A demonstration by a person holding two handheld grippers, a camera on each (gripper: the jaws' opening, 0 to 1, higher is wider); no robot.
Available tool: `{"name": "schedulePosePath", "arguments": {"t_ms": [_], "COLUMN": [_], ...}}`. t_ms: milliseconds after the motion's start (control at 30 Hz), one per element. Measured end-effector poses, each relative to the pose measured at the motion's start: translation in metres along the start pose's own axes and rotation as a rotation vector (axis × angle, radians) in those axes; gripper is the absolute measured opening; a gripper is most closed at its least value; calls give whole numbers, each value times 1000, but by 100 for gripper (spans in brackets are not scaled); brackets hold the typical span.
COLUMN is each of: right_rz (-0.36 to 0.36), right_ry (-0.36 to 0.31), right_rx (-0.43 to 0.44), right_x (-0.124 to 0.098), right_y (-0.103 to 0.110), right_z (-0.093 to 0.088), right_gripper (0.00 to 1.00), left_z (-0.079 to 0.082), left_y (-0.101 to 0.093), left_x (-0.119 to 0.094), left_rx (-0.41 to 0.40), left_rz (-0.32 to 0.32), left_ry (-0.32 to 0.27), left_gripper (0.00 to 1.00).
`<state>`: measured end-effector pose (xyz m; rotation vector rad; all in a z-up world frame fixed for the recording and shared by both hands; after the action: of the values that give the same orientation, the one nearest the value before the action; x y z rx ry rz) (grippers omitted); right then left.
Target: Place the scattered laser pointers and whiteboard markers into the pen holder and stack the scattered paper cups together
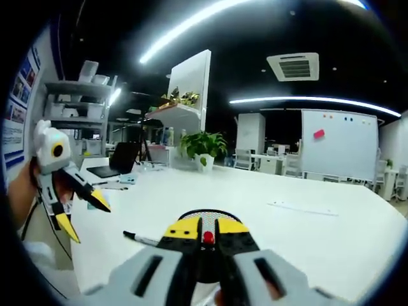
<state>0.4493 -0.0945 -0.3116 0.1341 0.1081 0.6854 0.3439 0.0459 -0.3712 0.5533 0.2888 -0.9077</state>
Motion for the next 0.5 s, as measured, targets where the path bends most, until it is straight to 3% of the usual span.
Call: {"name": "schedulePosePath", "arguments": {"t_ms": [500], "right_rz": [-3], "right_ry": [1], "right_rx": [-15], "right_x": [-4], "right_y": [-1], "right_z": [2], "right_gripper": [10], "left_z": [4], "left_y": [-1], "left_x": [1], "left_rx": [11], "left_rz": [-3], "left_ry": [-2], "left_gripper": [57]}}
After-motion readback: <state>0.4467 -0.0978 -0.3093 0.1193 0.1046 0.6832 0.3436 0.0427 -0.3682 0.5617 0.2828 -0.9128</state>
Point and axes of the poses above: the point that each gripper's makers call its tool centre point, and the gripper's own axes: x roughly forward along the fingers, y roughly to its left, z roughly out of its top, the point moved 1 cm from there along -x, roughly backward along the fingers, and after that the axes turned 14 degrees about x, right-handed, at the moved point
